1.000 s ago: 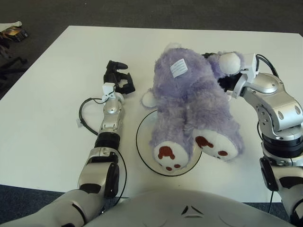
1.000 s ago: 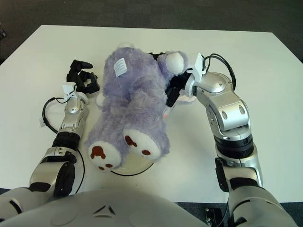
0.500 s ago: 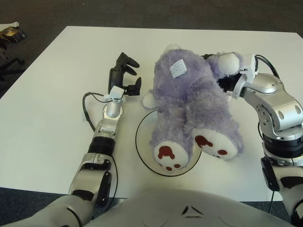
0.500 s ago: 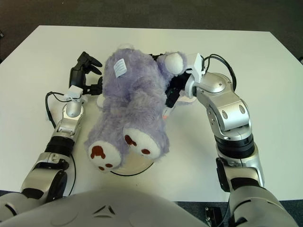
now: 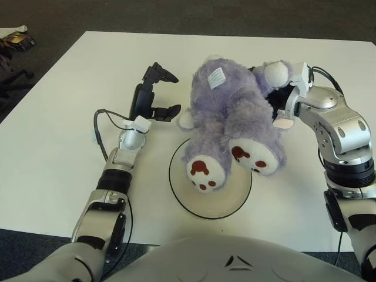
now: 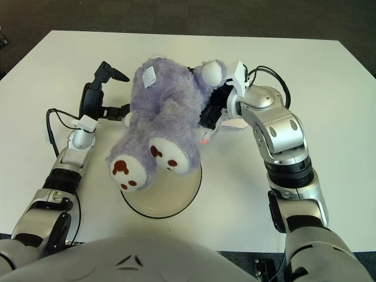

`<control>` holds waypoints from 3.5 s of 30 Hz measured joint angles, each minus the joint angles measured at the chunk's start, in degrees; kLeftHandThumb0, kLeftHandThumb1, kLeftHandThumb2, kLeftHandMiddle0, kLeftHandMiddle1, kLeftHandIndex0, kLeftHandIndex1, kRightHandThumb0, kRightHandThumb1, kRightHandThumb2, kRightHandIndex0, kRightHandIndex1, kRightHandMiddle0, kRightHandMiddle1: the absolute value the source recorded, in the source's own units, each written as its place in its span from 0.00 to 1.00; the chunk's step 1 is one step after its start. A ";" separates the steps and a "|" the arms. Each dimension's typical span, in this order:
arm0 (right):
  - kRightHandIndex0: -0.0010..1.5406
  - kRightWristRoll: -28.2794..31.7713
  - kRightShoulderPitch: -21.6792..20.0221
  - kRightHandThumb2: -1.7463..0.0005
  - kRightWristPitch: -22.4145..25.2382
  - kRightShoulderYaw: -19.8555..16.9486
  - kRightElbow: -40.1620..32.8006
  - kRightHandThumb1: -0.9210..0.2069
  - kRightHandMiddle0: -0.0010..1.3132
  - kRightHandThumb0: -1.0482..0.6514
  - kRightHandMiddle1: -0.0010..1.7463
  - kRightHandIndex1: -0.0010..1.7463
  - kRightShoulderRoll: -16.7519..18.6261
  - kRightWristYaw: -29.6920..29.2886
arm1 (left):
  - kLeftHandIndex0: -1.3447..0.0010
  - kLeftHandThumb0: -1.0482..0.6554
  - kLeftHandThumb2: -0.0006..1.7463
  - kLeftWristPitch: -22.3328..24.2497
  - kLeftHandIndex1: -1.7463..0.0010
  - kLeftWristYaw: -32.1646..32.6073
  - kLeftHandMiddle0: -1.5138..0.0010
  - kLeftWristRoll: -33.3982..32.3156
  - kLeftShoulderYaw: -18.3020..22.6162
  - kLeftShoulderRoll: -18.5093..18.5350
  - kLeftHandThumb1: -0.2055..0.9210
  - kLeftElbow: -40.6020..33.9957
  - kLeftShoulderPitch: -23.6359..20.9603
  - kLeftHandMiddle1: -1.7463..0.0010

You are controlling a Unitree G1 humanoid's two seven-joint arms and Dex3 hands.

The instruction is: Put the doll into the plate.

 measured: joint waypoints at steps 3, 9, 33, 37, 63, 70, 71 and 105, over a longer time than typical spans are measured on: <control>0.50 -0.10 -0.35 0.11 -0.13 0.00 1.84 0.71 0.75 0.94 1.00 1.00 0.03 -0.02 | 0.99 0.27 0.57 -0.23 0.29 -1.08 1.00 -0.56 -0.02 0.41 0.37 -1.49 0.26 0.46; 0.50 -2.75 -1.00 0.11 -4.53 1.24 5.41 0.71 0.76 0.94 1.00 1.00 -0.73 -0.09 | 1.00 0.25 0.54 0.87 0.35 -3.98 1.00 -2.28 -0.02 1.73 0.37 -4.62 0.70 0.54; 0.51 -8.89 -2.67 0.10 -11.06 3.71 16.22 0.72 0.77 0.95 1.00 1.00 -1.65 3.65 | 1.00 0.06 0.28 2.69 0.66 2.20 0.98 8.62 1.89 2.99 0.75 -9.01 2.13 0.78; 0.51 -8.80 -3.66 0.10 -10.00 3.81 17.25 0.72 0.76 0.94 1.00 1.00 -1.66 5.40 | 1.00 0.05 0.24 1.61 0.73 5.38 0.98 11.61 1.88 3.02 0.82 -9.24 1.95 0.83; 0.44 -6.30 -13.93 0.19 5.69 11.39 27.18 0.62 0.54 0.91 1.00 1.00 -3.48 21.28 | 1.00 0.04 0.27 -6.17 0.73 20.36 1.00 27.86 -3.01 4.68 1.00 -9.27 -1.19 1.00; 0.45 -7.28 -17.73 0.26 5.58 14.76 33.49 0.56 0.37 0.80 1.00 0.92 -3.16 23.46 | 1.00 0.03 0.31 -6.08 0.79 22.35 1.00 30.76 -4.76 4.65 1.00 -9.61 -2.51 1.00; 0.48 -7.64 -17.83 0.28 5.35 15.12 33.66 0.55 0.35 0.73 1.00 0.86 -3.17 23.46 | 1.00 0.03 0.31 -6.01 0.80 22.79 1.00 31.41 -5.08 4.65 1.00 -9.95 -2.52 1.00; 0.30 -13.93 -13.25 0.27 -2.88 15.97 28.15 0.50 0.34 0.62 1.00 1.00 -2.89 15.27 | 1.00 0.09 0.22 3.80 0.80 -2.84 1.00 11.87 -13.24 2.39 0.89 -13.79 -4.29 1.00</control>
